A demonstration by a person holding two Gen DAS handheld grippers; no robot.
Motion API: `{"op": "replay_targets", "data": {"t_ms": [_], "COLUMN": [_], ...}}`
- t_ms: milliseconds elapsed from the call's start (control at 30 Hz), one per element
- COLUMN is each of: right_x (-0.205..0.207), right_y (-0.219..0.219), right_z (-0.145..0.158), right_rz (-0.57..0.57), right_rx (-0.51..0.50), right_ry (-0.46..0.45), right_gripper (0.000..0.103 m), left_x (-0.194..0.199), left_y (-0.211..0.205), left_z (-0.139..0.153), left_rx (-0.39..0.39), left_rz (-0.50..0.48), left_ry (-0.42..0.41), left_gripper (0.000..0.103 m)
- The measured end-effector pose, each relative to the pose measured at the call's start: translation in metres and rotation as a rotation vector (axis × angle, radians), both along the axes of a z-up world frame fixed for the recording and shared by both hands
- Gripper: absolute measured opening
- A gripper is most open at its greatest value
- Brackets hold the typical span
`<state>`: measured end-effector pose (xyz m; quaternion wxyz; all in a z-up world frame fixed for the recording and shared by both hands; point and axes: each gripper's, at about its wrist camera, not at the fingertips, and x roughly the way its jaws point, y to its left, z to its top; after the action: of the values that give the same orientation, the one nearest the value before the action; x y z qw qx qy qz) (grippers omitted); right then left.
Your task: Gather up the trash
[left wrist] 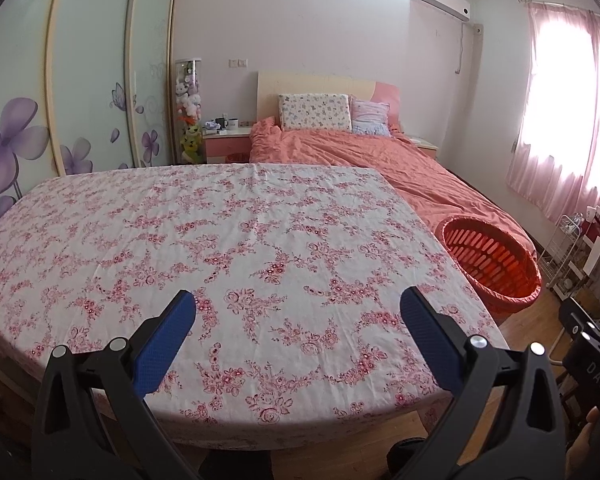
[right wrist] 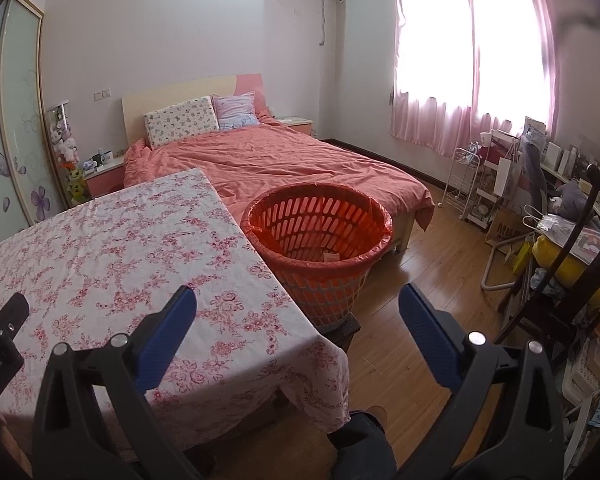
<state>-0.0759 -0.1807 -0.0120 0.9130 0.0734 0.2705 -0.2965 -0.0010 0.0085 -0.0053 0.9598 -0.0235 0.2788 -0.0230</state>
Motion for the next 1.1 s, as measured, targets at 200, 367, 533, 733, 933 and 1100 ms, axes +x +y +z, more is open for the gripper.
{"op": "replay_targets", "data": {"t_ms": [200,367,533,733,933,1100], "right_x": [-0.0009,-0.0023,-0.0054,-0.0054,-0.0037,-0.0035], "right_y": [0.0011,0.0021,0.0021,-0.002,-0.0002,-0.0001], "right_z": [0.0018,0.0038,0.0056,0.0061,0.0058,0.0057], "right_rz": [0.011,0.006,-0.031,-0.03,-0.02,-0.02], "right_rx": [0.011,0.004,-0.033,-0.03,-0.033,-0.033], "right_ry": [-0.001,0.001,0.01,0.016,0.02,0.02], "right_gripper": [0.099,0.099,0.099,0.099,0.099,0.099], "left_x": [-0.0028,-0.0051,-0.0051,-0.0044,-0.0047,-0.0049], "left_y": [-0.0026,-0.004,-0.0065,-0.0084,-0.0085,-0.0083], "left_z": [0.0019,0.0037,0.0039,0.0037,0.0034,0.0034], "left_rx": [0.003,0.015,0.024,0.031,0.028,0.028], "left_rz": [-0.008,-0.008,-0.008,-0.01,-0.008,-0.008], "left_ry": [-0.004,-0.011,-0.011,-0.006,-0.005,-0.006], "left_gripper": [0.101,0.101,0.101,0.101,0.101,0.101]}}
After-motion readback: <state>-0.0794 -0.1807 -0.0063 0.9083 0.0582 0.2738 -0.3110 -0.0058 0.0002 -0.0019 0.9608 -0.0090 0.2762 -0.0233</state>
